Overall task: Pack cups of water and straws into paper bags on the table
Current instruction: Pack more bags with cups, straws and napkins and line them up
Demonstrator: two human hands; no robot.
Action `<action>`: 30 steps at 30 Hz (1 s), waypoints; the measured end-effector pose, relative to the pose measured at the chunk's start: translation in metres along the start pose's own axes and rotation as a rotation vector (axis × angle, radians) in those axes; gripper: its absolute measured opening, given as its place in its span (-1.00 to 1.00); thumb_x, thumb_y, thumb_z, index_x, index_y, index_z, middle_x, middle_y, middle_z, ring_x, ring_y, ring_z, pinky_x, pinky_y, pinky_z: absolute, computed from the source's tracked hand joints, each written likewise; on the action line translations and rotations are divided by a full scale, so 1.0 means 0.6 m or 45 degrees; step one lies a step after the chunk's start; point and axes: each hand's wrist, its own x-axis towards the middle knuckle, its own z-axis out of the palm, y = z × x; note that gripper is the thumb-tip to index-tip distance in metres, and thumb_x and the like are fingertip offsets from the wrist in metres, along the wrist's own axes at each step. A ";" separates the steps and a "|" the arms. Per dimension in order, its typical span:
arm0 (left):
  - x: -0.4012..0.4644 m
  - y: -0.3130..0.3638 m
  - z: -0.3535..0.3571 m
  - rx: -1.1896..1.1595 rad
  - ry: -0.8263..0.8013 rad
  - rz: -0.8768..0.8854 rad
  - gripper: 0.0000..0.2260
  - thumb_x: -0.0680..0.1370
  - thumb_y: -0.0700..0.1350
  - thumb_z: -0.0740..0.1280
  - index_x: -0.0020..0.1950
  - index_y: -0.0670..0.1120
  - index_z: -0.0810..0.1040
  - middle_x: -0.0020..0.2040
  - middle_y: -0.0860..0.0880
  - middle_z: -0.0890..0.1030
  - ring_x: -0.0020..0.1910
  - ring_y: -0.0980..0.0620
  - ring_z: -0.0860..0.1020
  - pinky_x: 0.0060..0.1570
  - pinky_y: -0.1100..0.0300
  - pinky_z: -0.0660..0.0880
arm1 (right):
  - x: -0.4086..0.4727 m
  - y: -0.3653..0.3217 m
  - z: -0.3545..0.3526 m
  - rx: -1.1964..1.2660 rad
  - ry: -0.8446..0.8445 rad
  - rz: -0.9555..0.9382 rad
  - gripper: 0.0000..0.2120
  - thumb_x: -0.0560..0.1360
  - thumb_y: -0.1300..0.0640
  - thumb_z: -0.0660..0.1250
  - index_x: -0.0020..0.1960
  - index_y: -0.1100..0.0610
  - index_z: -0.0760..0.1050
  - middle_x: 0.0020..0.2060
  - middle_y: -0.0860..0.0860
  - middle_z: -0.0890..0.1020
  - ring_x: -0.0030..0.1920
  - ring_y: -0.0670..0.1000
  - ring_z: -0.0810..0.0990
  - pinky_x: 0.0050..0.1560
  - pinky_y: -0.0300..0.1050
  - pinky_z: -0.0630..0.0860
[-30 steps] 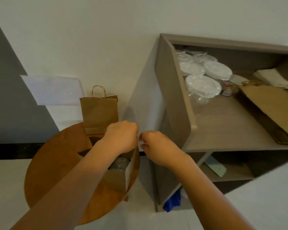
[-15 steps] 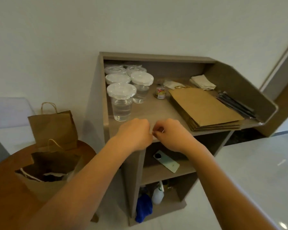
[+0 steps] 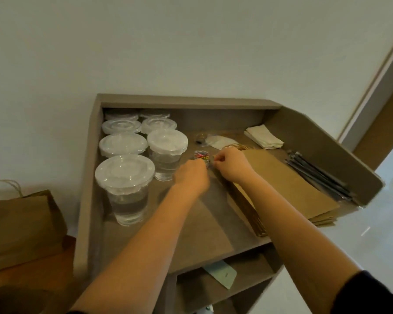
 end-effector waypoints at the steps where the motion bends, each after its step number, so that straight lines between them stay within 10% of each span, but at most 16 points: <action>1: 0.016 -0.003 0.004 -0.001 0.003 -0.015 -0.77 0.54 -0.23 0.21 0.16 -0.18 0.52 0.14 -0.20 0.57 0.11 -0.20 0.54 -0.16 0.08 0.37 | 0.020 0.003 0.010 0.004 -0.001 0.023 -0.84 0.53 0.19 0.26 -0.02 0.17 0.61 -0.09 0.08 0.64 -0.07 0.03 0.58 -0.01 -0.08 0.53; 6: 0.068 -0.024 0.028 0.004 -0.068 -0.096 -0.79 0.58 -0.20 0.20 0.19 -0.17 0.50 0.15 -0.19 0.56 0.12 -0.19 0.53 -0.06 0.04 0.45 | 0.096 0.023 0.058 0.001 0.042 0.077 -0.83 0.53 0.23 0.25 0.02 0.16 0.60 -0.03 0.11 0.62 -0.05 0.06 0.56 -0.10 -0.11 0.47; 13: 0.098 -0.037 0.048 -0.005 -0.159 -0.125 -0.81 0.58 -0.21 0.18 0.16 -0.16 0.50 0.15 -0.20 0.55 0.12 -0.19 0.53 -0.01 0.02 0.47 | 0.157 0.040 0.085 -0.031 0.016 0.066 -0.76 0.53 0.12 0.30 0.18 0.08 0.57 0.19 0.16 0.38 0.25 0.21 0.33 0.31 0.02 0.27; 30: 0.077 -0.019 0.057 -0.276 0.088 -0.070 -0.76 0.61 -0.05 0.20 0.17 -0.17 0.47 0.08 -0.20 0.58 0.06 -0.19 0.53 -0.09 0.05 0.42 | 0.079 0.033 0.030 0.520 -0.021 -0.175 -0.94 0.54 0.20 0.28 -0.08 0.13 0.54 -0.21 -0.02 0.58 -0.14 -0.04 0.55 -0.14 -0.23 0.48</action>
